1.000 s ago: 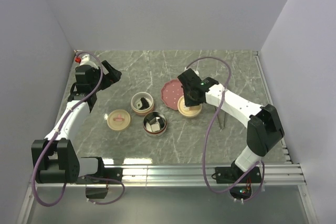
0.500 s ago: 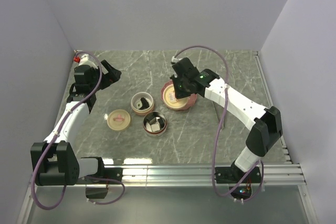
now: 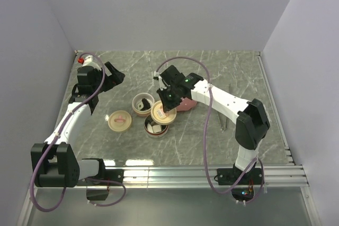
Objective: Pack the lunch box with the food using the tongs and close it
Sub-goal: Put the lid back on the lunch box
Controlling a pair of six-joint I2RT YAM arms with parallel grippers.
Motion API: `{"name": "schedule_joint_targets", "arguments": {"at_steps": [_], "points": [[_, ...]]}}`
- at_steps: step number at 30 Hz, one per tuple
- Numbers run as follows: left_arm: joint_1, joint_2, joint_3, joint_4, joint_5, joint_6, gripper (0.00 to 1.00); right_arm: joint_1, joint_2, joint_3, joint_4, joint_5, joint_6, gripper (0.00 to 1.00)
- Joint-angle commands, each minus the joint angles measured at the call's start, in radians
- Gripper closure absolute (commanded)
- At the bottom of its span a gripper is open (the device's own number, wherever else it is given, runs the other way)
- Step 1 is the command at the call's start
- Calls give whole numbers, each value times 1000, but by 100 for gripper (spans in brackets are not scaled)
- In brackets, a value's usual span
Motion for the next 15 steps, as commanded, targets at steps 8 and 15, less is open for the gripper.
{"name": "schedule_joint_targets", "arguments": {"at_steps": [8, 15], "points": [[-1, 1, 40, 3, 28, 10, 1, 32, 84, 92, -15, -167, -78, 98], [-1, 9, 40, 13, 28, 4, 1, 45, 119, 103, -22, -169, -92, 99]]}}
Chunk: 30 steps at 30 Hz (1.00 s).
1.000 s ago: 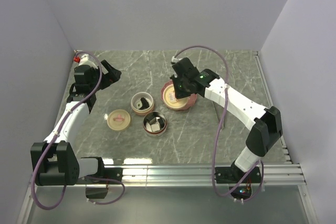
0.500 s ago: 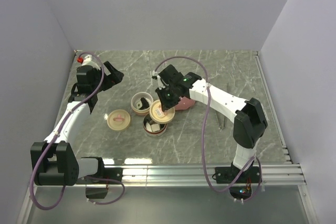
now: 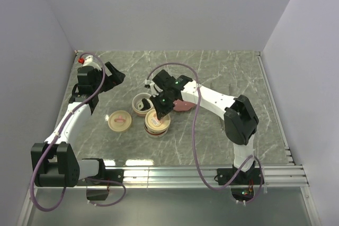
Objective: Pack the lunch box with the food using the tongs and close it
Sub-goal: Put the lid back on the lunch box
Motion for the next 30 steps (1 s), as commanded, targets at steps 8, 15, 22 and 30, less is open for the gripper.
{"name": "schedule_joint_targets", "arguments": {"at_steps": [8, 15, 22, 30], "points": [[-3, 7, 34, 9, 23, 5, 1, 24, 28, 60, -18, 5, -29, 99], [-3, 7, 31, 12, 23, 2, 1, 35, 63, 89, -31, 13, -39, 99], [-3, 7, 28, 12, 18, 2, 1, 38, 80, 81, -27, 16, -46, 100], [-3, 4, 28, 11, 15, 2, 1, 54, 94, 101, -45, 54, -49, 99]]}}
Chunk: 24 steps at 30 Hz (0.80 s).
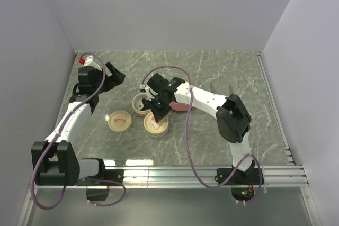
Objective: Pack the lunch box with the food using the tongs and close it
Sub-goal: Put the lid back on the lunch box
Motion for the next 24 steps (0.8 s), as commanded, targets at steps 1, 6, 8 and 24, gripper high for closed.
{"name": "schedule_joint_targets", "arguments": {"at_steps": [1, 6, 8, 24], "points": [[-2, -7, 27, 10, 15, 4, 1, 19, 10, 52, -22, 38, -15, 100], [-2, -2, 25, 18, 21, -4, 0, 28, 11, 42, -25, 61, -19, 100], [-2, -2, 27, 18, 20, -3, 0, 34, 10, 33, -25, 68, -19, 100], [-2, -2, 28, 12, 7, 1, 1, 66, -45, -149, 69, 145, -29, 100]]}}
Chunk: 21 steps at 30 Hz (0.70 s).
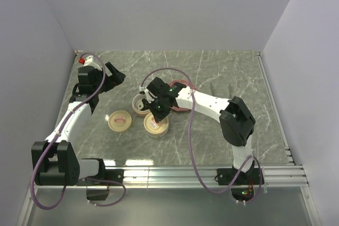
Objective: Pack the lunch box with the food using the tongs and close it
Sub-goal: Put the lid back on the lunch box
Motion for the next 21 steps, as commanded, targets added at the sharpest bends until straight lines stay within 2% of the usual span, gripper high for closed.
{"name": "schedule_joint_targets", "arguments": {"at_steps": [1, 10, 21], "points": [[-2, 1, 28, 12, 8, 6, 0, 34, 2, -63, -26, 63, -22, 100], [-2, 4, 27, 12, 9, 3, 1, 88, 4, -41, -71, 128, -60, 100], [-2, 1, 21, 7, 9, 1, 1, 105, 5, -47, -92, 122, -71, 100]]}}
